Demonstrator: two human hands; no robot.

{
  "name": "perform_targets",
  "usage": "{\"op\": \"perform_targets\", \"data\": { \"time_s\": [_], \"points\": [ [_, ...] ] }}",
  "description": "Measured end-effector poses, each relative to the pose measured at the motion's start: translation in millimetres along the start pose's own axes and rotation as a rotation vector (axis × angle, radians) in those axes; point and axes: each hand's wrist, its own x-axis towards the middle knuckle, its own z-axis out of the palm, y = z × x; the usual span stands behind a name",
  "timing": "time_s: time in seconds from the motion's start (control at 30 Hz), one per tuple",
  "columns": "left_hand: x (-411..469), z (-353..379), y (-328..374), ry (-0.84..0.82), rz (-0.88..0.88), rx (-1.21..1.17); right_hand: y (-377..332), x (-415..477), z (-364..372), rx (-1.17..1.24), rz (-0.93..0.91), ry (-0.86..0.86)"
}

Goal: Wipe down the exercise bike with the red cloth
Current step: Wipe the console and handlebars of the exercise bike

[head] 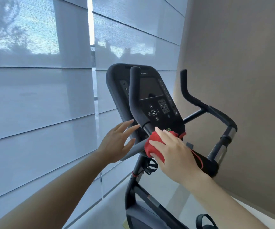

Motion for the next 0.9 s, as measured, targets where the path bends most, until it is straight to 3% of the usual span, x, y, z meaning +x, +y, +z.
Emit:
{"op": "perform_targets", "data": {
  "time_s": [0.17,0.33,0.43,0.6,0.7,0.8,0.9],
  "points": [
    [14.3,-5.6,2.9,0.047,0.11,-0.057,5.5,-44.8,-5.0,-0.038,0.021,-0.014],
    [33.7,-10.8,9.5,0.074,0.211,-0.119,-0.8,-39.6,-4.7,0.122,0.172,0.078],
    [47.6,-8.1,20.1,0.048,0.234,-0.13,-11.9,-27.8,0.0,0.112,0.291,0.148],
    [58.8,5.2,22.7,-0.031,0.258,-0.088,-7.8,-68.4,9.2,0.038,0.263,0.178],
    [59.2,11.8,21.0,-0.003,0.291,-0.086,1.3,-86.5,6.6,0.242,0.41,0.274],
    [64.3,13.2,26.3,0.033,0.305,-0.115,13.4,-76.2,-0.6,0.46,0.64,0.527],
    [73.9,13.0,40.6,0.055,0.322,-0.185,14.8,-57.0,-2.0,0.397,0.647,0.481]
  ]
}}
